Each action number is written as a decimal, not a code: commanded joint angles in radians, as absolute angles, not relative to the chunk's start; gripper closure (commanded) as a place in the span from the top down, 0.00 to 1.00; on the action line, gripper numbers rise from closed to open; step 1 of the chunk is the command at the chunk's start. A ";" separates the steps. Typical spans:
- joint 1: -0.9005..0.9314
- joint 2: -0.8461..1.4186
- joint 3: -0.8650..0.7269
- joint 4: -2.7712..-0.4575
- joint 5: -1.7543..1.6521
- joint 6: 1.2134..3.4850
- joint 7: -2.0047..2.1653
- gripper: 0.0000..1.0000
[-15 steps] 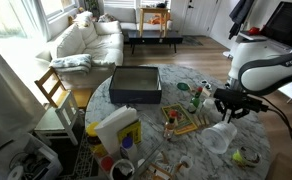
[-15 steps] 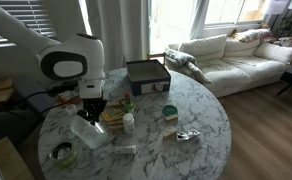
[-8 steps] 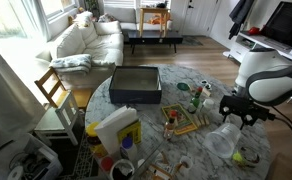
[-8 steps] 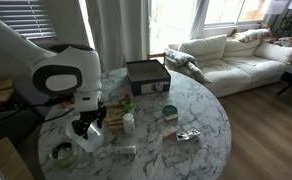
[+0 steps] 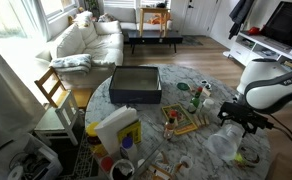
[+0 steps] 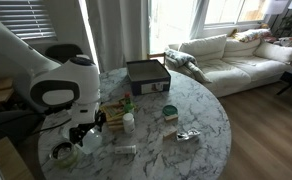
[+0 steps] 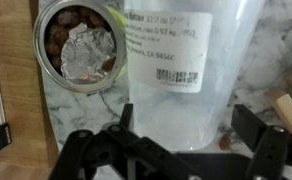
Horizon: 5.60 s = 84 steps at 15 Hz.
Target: Turn the transparent bucket upside down, then put it in the transparent box
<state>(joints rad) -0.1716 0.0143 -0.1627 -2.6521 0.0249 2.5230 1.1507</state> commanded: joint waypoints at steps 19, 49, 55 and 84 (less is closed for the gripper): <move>-0.134 0.167 -0.156 -2.586 0.102 2.652 1.046 0.71; 0.063 -0.397 0.099 -2.611 0.149 2.401 0.304 0.65; 0.088 -0.389 0.119 -2.585 0.145 2.402 0.264 0.90; 0.421 -0.090 0.091 -2.536 0.535 3.297 -0.196 0.65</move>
